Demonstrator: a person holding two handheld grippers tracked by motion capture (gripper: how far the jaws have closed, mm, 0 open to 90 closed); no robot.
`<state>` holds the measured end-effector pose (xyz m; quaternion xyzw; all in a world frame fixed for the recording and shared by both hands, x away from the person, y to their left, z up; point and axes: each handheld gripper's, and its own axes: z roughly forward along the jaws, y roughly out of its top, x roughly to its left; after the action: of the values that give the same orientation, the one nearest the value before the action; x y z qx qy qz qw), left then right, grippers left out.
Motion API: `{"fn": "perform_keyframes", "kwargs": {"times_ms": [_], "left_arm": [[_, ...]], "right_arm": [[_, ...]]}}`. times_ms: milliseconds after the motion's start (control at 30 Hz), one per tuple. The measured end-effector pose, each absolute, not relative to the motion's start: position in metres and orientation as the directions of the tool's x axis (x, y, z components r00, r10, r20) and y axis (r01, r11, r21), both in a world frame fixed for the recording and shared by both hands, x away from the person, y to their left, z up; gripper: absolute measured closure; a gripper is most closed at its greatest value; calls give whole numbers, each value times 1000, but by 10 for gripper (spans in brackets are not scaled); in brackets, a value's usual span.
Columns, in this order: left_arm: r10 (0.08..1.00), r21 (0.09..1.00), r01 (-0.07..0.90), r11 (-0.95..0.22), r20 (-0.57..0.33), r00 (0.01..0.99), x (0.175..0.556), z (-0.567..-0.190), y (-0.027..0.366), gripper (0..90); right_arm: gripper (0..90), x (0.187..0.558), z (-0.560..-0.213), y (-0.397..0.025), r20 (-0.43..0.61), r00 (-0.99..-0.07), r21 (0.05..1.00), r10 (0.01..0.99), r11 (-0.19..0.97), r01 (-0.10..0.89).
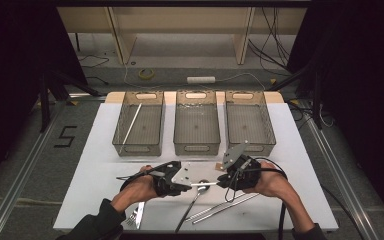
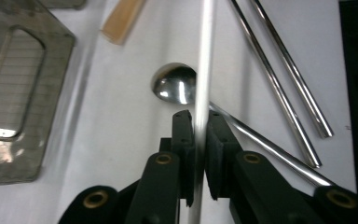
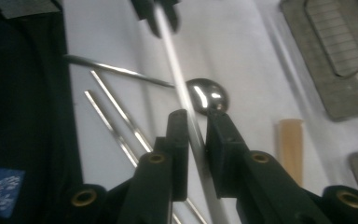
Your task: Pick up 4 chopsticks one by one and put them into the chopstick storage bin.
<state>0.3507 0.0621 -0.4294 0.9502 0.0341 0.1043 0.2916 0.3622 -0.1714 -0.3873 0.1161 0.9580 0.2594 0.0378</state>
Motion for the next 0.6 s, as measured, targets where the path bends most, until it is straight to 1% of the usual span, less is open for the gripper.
{"fn": "perform_keyframes", "kwargs": {"times_ms": [67, 133, 167, 200, 233, 267, 333, 400, 533, 600], "left_arm": [[140, 555, 24, -831, 166, 976, 351, -429, 62, 844], [155, 547, 38, -837, 170, 973, 352, -429, 64, 844], [168, 549, 55, -834, 158, 973, 353, -429, 65, 844], [180, 547, 65, -834, 160, 971, 355, -429, 66, 845], [191, 547, 76, -833, 156, 969, 356, -429, 67, 844], [201, 546, 87, -833, 154, 967, 357, -428, 68, 844], [230, 555, 111, -824, 150, 962, 359, -427, 70, 844], [256, 565, 132, -814, 145, 956, 361, -426, 73, 844], [308, 573, 178, -800, 138, 941, 366, -424, 79, 844], [337, 576, 204, -791, 132, 932, 368, -423, 83, 844]], "right_arm": [[775, 365, -388, -173, -21, -963, 512, 268, 830, 220], [692, 368, -386, -176, -23, -953, 538, 301, 807, 242], [676, 370, -385, -178, -28, -947, 554, 320, 793, 252], [645, 370, -382, -181, -22, -942, 571, 334, 778, 263], [592, 370, -380, -183, -23, -938, 595, 346, 758, 266], [572, 370, -378, -184, -12, -929, 615, 370, 736, 285], [534, 369, -374, -187, -3, -925, 641, 379, 711, 289], [460, 368, -373, -188, -9, -921, 647, 389, 705, 292], [395, 366, -374, -187, -18, -908, 644, 419, 700, 310], [380, 365, -373, -189, -21, -908, 647, 419, 698, 306]]}}
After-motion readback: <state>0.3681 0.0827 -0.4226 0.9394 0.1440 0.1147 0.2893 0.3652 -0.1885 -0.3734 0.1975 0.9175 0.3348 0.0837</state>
